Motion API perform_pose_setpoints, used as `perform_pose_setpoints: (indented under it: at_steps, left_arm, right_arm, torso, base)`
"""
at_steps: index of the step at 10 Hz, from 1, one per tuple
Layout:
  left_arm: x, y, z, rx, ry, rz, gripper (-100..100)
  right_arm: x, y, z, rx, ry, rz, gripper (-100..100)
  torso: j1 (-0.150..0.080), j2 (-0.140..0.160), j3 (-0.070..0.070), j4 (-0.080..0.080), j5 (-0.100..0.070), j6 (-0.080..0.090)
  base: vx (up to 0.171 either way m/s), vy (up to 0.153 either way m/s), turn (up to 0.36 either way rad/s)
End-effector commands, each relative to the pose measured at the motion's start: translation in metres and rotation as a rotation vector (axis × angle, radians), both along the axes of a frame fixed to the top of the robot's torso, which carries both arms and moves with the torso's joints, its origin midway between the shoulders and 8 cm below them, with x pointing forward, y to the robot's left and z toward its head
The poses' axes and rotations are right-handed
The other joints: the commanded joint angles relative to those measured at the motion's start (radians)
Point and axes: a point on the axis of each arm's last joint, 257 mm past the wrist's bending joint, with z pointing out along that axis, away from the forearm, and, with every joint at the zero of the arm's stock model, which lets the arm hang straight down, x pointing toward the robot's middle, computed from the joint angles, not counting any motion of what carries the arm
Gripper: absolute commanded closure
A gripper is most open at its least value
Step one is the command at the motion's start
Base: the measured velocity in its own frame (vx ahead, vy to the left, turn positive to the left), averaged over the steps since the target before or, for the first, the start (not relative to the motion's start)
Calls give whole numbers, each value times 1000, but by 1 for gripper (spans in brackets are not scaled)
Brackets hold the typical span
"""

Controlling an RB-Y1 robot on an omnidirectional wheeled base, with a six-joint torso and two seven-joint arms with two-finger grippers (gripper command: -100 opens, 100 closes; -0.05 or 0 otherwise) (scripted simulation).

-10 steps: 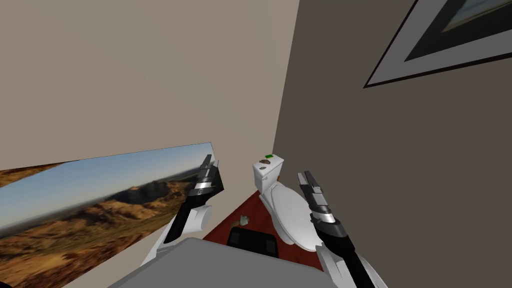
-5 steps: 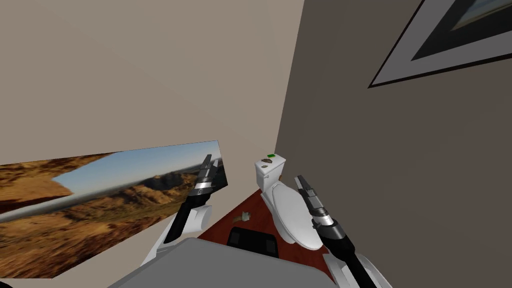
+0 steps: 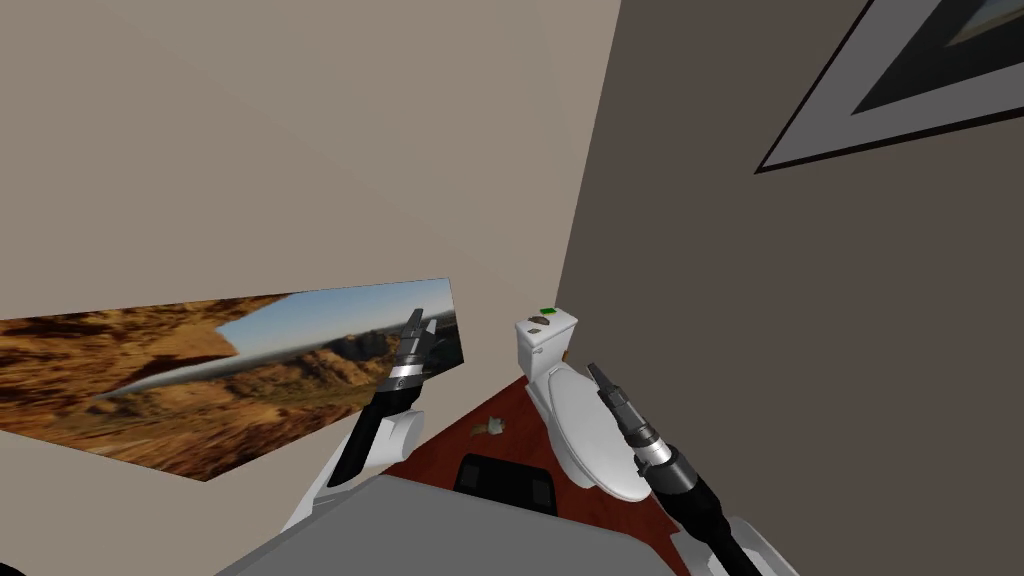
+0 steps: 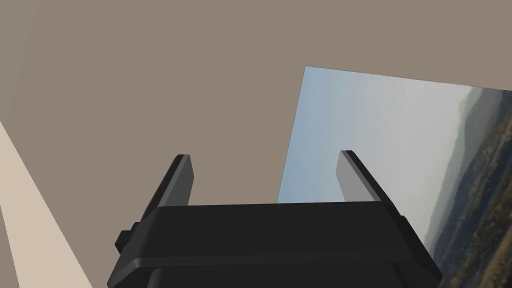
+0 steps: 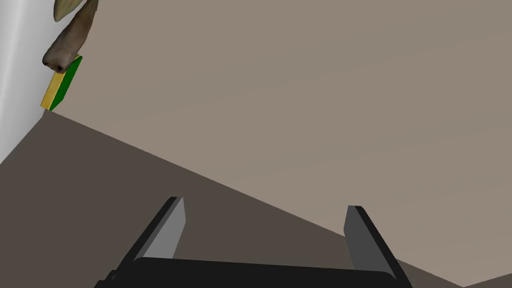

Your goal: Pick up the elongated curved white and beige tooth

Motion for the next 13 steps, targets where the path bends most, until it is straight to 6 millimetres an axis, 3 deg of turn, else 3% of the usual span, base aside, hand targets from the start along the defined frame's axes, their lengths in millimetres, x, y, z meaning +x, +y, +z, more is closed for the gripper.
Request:
perform_pose_setpoints:
  at_steps: [1,3,4,5,6,8,9,10,11,13]
  left_arm:
    - [0,0,0,0,0,0,0]
    - [0,0,0,0,0,0,0]
    - [0,0,0,0,0,0,0]
    - [0,0,0,0,0,0,0]
    - [0,0,0,0,0,0,0]
    - [0,0,0,0,0,0,0]
    - [0,0,0,0,0,0,0]
    - [0,0,0,0,0,0,0]
    - [0,0,0,0,0,0,0]
    - [0,0,0,0,0,0,0]
  right_arm:
    - [0,-1,-22,-71,37,27,-100]
    - [-1,-2,-24,-110,45,49,-100]
    - [-4,-4,-43,-171,75,71,-100]
    - [-4,-6,-44,-196,80,85,-100]
    - [-7,-9,-62,-252,107,103,-100]
    - [-9,-12,-63,-289,114,123,-100]
    - [-12,-17,-82,-357,142,148,-100]
    - [-13,-20,-82,-382,147,161,-100]
    - [-17,-26,-100,-444,172,182,-100]
    - [-18,-31,-100,-481,178,200,-100]
  torso:
    - [0,0,0,0,0,0]
    - [1,-2,-1,0,0,0]
    - [1,-3,-2,-1,0,0]
    - [1,-3,-2,-1,0,-1]
    - [1,-3,-2,-1,0,0]
    - [1,-3,-2,-1,0,0]
    - [1,-3,-2,-1,0,0]
    - [2,-4,-2,-1,0,-1]
    - [1,-4,-2,-1,0,0]
    - [2,-4,-2,-1,1,0]
  base:
    - [-48,18,165]
    - [-28,5,61]
    - [-33,8,182]
    - [-35,6,135]
    - [-35,15,187]
    - [-22,14,63]
    - [-19,22,224]
    - [-20,16,136]
    - [-20,32,208]
    - [-7,19,51]
